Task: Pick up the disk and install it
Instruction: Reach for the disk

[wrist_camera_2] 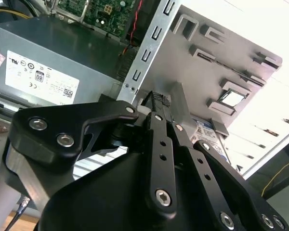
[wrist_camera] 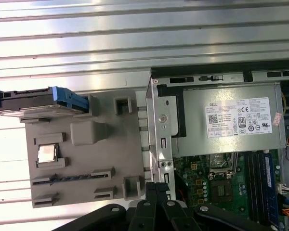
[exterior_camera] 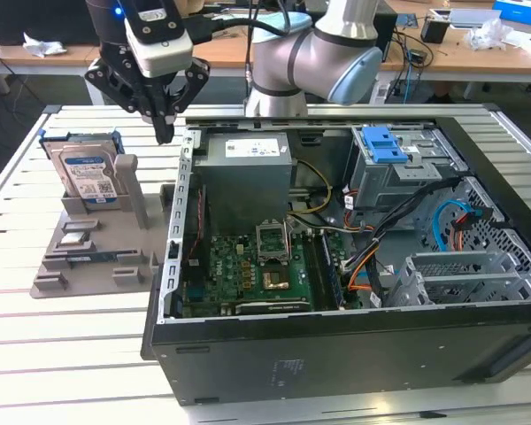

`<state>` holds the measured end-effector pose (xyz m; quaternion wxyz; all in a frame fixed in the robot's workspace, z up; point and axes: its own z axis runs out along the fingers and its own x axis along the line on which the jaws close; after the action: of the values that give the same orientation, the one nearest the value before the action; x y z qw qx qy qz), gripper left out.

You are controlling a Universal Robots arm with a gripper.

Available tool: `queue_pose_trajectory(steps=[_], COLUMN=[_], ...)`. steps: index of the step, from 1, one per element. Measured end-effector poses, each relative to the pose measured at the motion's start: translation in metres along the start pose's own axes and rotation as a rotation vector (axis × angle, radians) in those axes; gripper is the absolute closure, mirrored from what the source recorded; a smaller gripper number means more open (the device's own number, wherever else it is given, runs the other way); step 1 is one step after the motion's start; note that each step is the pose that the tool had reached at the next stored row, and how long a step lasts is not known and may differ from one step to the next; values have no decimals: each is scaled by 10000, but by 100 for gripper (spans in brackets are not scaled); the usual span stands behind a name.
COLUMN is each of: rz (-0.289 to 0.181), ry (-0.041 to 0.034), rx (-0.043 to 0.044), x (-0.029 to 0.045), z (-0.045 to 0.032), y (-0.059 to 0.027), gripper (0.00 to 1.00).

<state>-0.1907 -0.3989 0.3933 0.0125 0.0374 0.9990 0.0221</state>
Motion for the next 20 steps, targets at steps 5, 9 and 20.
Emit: queue_pose_trajectory(steps=[5, 9, 20], rz=[0, 1, 1], ry=[0, -1, -1], rx=[0, 0, 0], x=[130, 212, 492], z=[-4, -6, -13], y=[-10, -16, -36], gripper=[89, 89, 89])
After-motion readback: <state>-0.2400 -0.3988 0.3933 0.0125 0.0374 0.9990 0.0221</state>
